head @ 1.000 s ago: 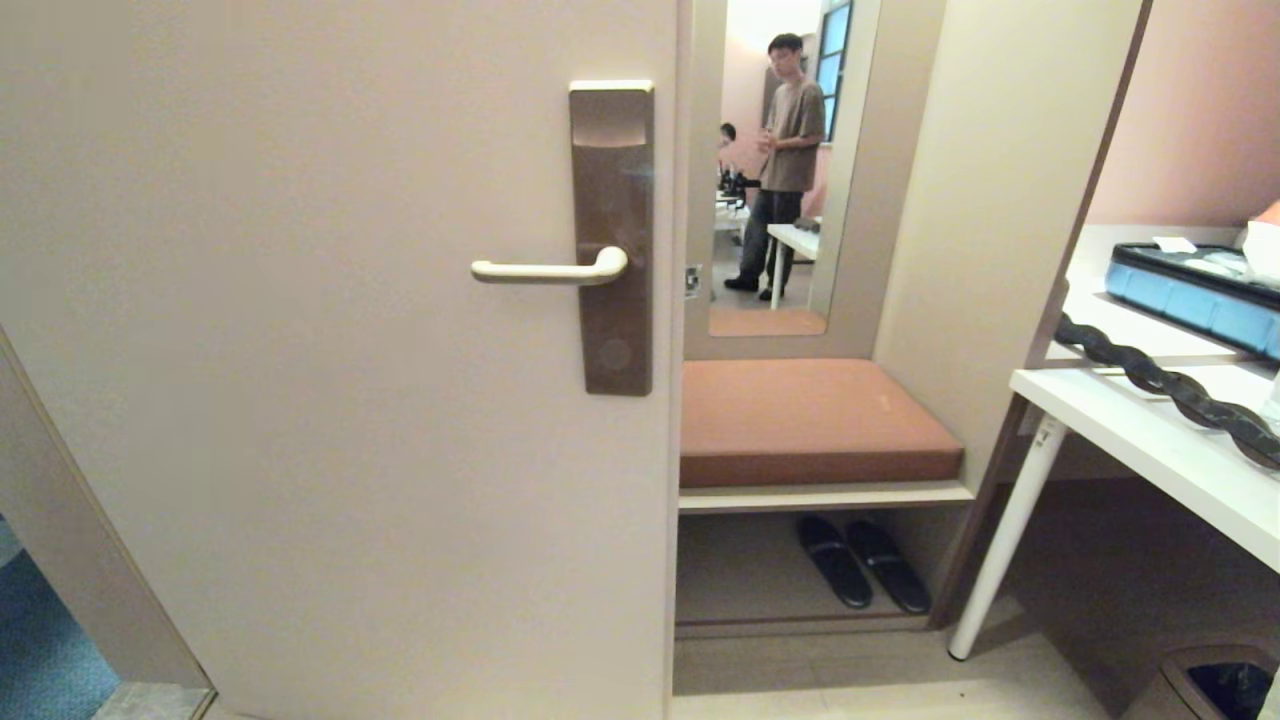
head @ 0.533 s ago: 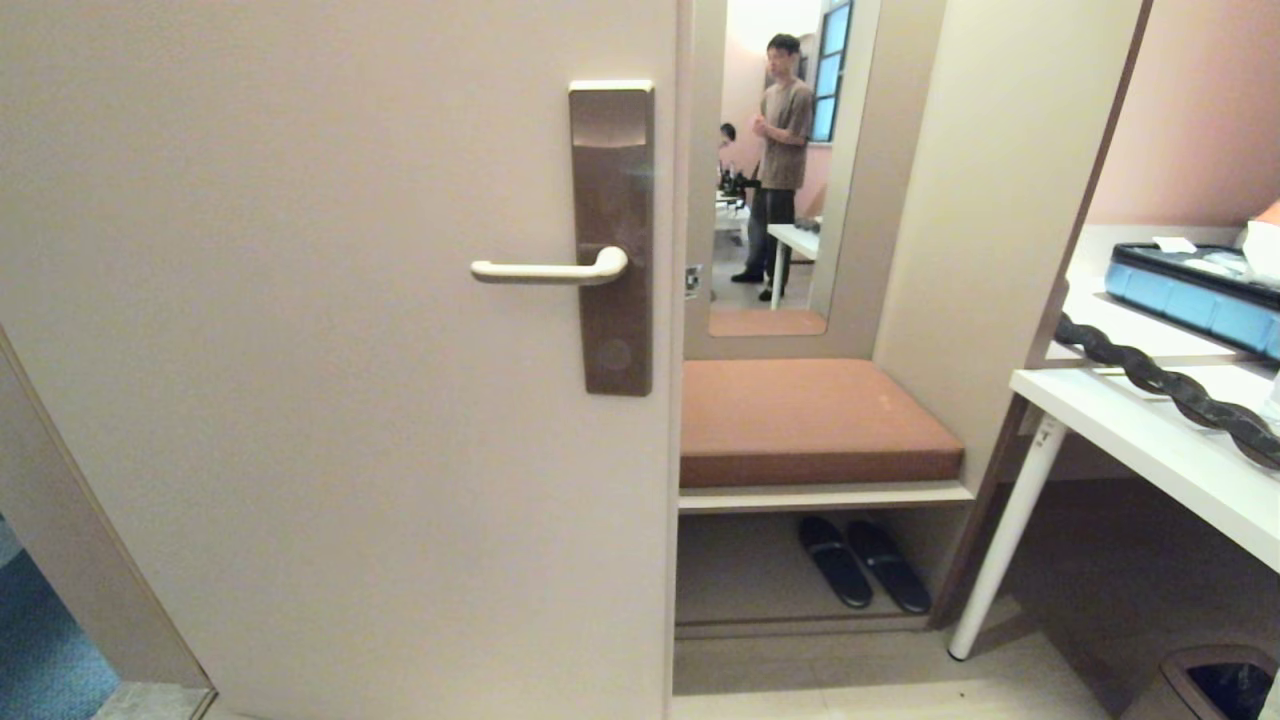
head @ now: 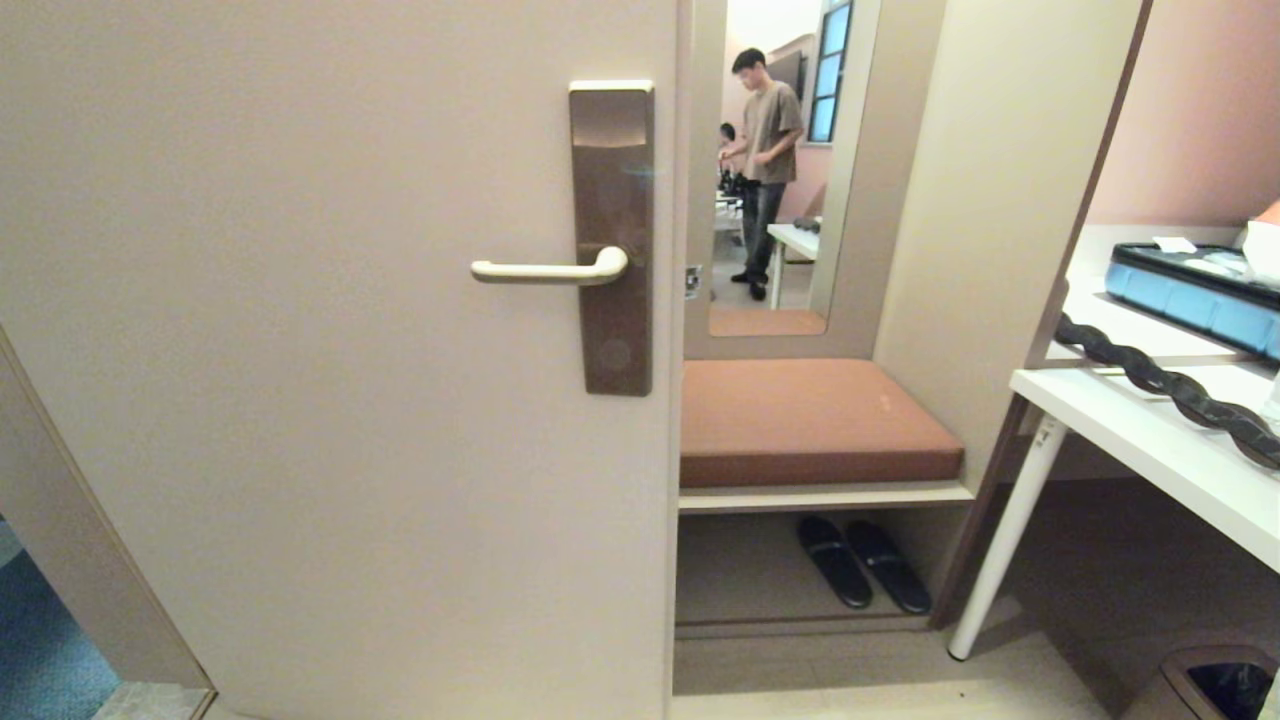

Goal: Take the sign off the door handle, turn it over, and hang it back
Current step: Hand it to the other hand

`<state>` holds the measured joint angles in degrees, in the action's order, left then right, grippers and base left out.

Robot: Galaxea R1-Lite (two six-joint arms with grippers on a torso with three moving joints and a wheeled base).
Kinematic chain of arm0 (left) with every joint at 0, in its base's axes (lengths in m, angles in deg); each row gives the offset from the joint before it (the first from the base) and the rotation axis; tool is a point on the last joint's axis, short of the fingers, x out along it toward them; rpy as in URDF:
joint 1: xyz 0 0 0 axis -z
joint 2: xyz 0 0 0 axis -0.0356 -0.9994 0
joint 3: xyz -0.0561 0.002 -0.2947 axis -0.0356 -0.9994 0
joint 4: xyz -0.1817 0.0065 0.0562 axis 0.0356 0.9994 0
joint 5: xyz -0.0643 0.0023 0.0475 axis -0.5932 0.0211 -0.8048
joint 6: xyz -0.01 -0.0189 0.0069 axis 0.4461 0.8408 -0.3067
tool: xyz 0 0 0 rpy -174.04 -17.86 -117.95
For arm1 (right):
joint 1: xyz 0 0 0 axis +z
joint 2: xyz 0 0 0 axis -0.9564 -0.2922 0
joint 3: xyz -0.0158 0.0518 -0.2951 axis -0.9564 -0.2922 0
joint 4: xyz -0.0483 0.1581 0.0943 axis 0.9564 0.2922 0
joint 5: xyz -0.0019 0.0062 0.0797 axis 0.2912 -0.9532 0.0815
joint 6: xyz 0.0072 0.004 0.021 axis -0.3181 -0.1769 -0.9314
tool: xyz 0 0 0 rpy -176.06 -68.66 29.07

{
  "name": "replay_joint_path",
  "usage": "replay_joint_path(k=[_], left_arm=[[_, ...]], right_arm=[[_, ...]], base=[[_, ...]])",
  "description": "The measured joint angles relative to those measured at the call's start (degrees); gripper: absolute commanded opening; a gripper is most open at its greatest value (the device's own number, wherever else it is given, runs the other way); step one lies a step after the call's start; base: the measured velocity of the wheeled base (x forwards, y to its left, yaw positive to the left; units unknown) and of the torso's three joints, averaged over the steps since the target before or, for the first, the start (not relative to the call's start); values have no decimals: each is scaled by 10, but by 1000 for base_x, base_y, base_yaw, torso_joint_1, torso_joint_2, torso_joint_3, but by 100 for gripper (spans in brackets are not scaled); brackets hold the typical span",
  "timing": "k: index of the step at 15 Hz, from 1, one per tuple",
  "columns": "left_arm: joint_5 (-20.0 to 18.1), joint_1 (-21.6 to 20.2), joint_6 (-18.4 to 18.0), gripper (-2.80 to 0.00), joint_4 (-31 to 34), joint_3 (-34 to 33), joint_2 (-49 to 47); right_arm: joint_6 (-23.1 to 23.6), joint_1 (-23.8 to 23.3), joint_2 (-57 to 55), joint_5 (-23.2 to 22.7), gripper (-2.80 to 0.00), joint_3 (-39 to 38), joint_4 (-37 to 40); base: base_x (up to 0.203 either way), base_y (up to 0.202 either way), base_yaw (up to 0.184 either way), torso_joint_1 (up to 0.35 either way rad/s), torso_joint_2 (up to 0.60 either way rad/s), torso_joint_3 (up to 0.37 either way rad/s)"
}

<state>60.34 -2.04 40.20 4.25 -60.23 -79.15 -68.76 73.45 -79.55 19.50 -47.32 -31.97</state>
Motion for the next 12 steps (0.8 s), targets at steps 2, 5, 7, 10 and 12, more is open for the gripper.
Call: replay_joint_path(k=[2,5,7,10,12], left_arm=[[0,0,0,-280,0,0,0],[0,0,0,-280,0,0,0],[0,0,0,-280,0,0,0],[-2,0,-1,-280,0,0,0],[-4,0,-6,-280,0,0,0]], right_arm=[[0,0,0,0,-280,0,0],[0,0,0,0,-280,0,0],[0,0,0,0,-280,0,0],[0,0,0,0,-280,0,0],[0,0,0,0,-280,0,0]], base=[[0,0,0,0,0,0],[0,0,0,0,0,0],[0,0,0,0,0,0],[0,0,0,0,0,0],[0,0,0,0,0,0]])
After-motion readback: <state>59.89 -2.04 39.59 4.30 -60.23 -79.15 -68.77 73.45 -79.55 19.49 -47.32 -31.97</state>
